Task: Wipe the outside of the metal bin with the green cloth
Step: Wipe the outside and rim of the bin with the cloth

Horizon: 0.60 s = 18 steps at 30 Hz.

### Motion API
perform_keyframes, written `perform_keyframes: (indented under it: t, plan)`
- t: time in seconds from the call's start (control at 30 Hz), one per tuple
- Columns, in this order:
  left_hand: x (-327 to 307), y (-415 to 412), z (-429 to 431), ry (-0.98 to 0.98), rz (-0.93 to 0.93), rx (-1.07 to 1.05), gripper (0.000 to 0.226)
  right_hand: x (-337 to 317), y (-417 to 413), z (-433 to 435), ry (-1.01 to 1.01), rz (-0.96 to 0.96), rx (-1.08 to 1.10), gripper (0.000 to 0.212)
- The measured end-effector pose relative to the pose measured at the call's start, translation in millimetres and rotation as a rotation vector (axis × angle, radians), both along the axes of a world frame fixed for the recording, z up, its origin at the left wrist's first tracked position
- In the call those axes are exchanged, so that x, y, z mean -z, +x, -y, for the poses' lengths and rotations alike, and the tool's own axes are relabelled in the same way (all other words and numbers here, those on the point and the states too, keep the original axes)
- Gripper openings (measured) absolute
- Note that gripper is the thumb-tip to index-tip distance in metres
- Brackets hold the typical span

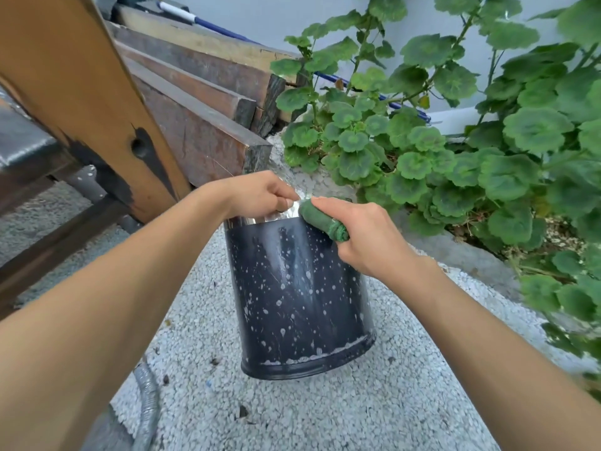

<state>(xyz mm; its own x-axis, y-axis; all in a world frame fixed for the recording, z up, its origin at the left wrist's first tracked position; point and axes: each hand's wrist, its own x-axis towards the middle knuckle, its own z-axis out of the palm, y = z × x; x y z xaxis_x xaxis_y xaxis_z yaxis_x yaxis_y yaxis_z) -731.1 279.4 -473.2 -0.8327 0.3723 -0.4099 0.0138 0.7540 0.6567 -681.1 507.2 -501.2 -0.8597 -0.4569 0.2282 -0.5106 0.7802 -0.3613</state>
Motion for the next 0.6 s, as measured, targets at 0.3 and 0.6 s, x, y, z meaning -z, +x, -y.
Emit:
perform_keyframes:
  t: [0.3, 0.6]
  plan:
    - [11, -7, 4, 0.006, -0.043, -0.055, 0.027, 23, 31, -17, 0.026, 0.129, -0.055, 0.088]
    - [26, -14, 18, 0.051, -0.032, -0.135, 0.024, 49, 73, -33, 0.038, 0.245, -0.076, 0.091]
